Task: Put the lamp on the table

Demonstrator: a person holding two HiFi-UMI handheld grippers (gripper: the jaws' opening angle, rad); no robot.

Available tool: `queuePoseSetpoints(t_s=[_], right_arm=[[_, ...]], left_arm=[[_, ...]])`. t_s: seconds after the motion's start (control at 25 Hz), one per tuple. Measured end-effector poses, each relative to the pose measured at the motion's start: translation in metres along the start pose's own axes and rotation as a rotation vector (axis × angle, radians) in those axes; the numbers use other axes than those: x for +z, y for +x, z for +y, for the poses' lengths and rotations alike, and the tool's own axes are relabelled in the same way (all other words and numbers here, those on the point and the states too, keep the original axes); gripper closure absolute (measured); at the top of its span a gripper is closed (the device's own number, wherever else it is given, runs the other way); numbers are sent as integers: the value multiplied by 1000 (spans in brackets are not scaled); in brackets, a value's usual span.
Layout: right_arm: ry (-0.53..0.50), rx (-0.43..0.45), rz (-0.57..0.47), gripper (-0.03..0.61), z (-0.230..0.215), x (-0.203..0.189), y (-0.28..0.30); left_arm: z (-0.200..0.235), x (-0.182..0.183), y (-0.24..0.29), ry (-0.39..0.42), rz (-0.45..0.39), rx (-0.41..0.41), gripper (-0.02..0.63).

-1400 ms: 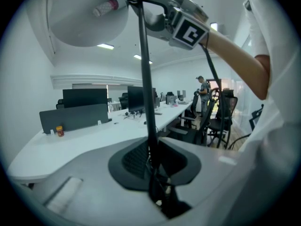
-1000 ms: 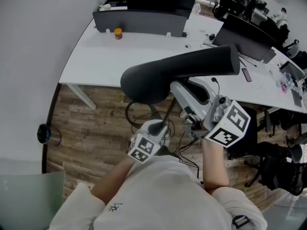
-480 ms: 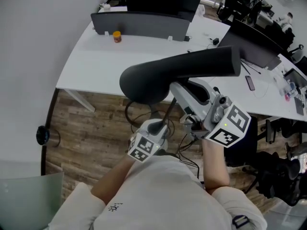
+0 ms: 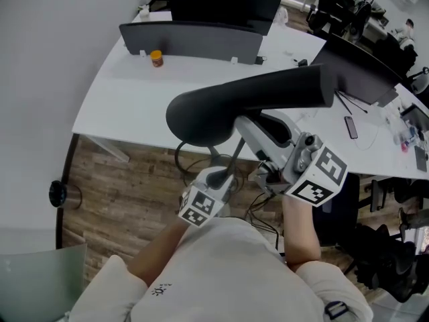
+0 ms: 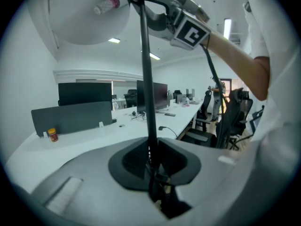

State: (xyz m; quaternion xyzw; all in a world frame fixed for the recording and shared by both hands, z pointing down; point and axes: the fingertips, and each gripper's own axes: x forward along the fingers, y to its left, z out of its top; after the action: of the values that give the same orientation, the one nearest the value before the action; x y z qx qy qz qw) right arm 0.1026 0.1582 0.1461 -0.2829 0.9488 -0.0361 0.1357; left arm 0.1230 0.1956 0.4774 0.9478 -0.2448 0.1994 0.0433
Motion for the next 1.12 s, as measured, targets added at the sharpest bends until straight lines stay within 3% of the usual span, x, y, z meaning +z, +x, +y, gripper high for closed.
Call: queuePoseSetpoints(t_s=[0.6,1.12], right_arm=[[28,22,-2,538,-91,8,-25],[68,41,13,538,-128,-3,-40]], left_arm=[[18,24,84,-16,28,17,561],[16,17,119,-49,63,21,561]])
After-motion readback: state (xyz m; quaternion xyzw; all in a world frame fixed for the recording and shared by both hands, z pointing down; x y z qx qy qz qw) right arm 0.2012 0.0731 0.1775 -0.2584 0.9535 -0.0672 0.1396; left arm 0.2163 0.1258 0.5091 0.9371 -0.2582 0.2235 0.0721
